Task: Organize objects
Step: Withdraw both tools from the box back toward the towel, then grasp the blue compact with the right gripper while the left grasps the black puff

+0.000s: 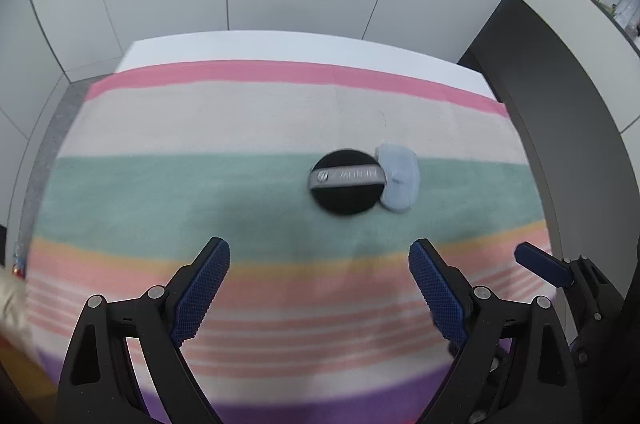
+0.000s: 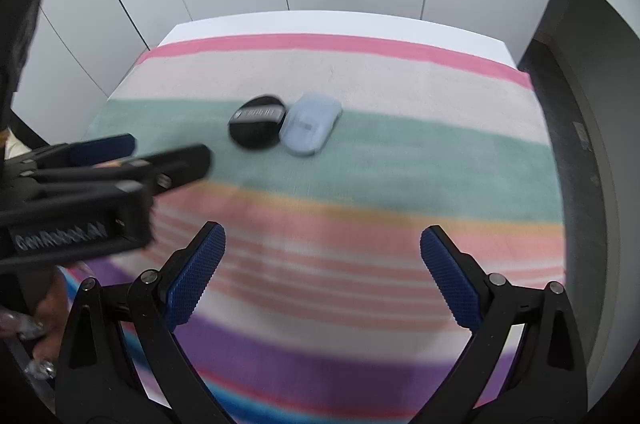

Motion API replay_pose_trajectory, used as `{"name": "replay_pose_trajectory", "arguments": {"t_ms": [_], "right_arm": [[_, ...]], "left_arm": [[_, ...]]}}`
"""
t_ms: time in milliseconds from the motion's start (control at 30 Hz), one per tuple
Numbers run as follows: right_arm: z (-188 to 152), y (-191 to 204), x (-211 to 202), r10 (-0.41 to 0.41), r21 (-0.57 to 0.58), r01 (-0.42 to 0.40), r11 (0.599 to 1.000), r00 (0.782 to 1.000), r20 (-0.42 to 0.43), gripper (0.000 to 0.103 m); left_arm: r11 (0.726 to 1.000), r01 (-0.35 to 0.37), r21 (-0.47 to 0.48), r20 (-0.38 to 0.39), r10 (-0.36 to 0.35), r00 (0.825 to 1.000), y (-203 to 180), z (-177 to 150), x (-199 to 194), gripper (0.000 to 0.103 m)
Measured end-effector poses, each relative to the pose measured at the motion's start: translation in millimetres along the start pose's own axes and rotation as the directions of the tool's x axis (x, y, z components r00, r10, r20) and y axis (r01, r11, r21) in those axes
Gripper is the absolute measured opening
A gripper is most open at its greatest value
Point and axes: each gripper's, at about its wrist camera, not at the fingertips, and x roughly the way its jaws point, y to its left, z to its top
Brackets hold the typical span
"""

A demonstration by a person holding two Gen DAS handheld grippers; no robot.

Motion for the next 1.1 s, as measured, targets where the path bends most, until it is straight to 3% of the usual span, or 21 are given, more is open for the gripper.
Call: {"name": "replay_pose_trajectory", "arguments": {"t_ms": [200,367,433,500,600,800,867,900,967,1033,1067,1100], "right_arm": [[32.8,-3.5,46.7,0.071,-0.105,-0.066,0.992,0.996,0.049,0.100],[44.3,6.4,80.6,0.053,-0.289,-0.032,0.957,0.997,0.064,0.095],[45.5,5.3,76.0,0.079,-0.296,-0.050,0.954,0.993,0.089,0.060],[45.8,3.4,71.8,0.084,-0.286,-0.055,0.957,0.992,0.092,0.039],[43.9,-4.2,69.2,0.110,-0.242,-0.085,0.967,0.990,0.093,0.038],[35.3,-19.6,59.0,0.090,-0.156,-0.075,0.985,0.992,0.091,0.038],[32.0,-21.4,56.9,0.055,-0.153,-0.041,0.987,0.995,0.085,0.038],[30.1,-20.9,57.1,0.029,-0.157,-0.016,0.987,0.996,0.080,0.039],[28.5,-19.7,60.3,-0.014,-0.157,0.025,0.987,0.998,0.068,0.041],[28.1,-16.9,62.8,-0.057,-0.152,0.069,0.986,0.995,0.078,0.059],[29.2,-14.8,64.7,-0.079,-0.149,0.091,0.985,0.994,0.082,0.070],[30.5,-12.2,67.2,-0.091,-0.148,0.102,0.984,0.993,0.081,0.069]], "left_arm": [[0.998,0.011,-0.057,-0.020,-0.013,1.000,13.3,18.1,32.0,0.092],[0.994,0.030,-0.110,-0.032,-0.034,0.999,32.2,22.6,36.4,0.092],[0.993,0.036,-0.111,-0.044,-0.041,0.998,36.8,21.1,37.6,0.092],[0.995,0.036,-0.095,-0.055,-0.041,0.998,35.0,20.4,39.7,0.092],[0.998,0.011,-0.070,-0.054,-0.015,0.998,30.5,21.8,44.5,0.092],[0.998,0.029,-0.048,-0.061,-0.032,0.998,8.0,24.3,49.8,0.092],[1.000,0.005,-0.030,-0.059,-0.007,0.998,0.3,25.4,52.3,0.092],[0.999,-0.041,-0.015,-0.056,0.040,0.998,-4.4,27.3,55.7,0.092],[0.995,-0.096,0.004,-0.039,0.096,0.995,-10.1,29.9,58.2,0.084],[0.987,-0.155,0.040,0.003,0.155,0.988,-16.7,32.6,58.9,0.052],[0.986,-0.158,0.059,0.021,0.157,0.987,-20.2,33.4,58.8,0.049],[0.985,-0.160,0.062,0.023,0.159,0.987,-21.0,33.6,59.5,0.048]]}}
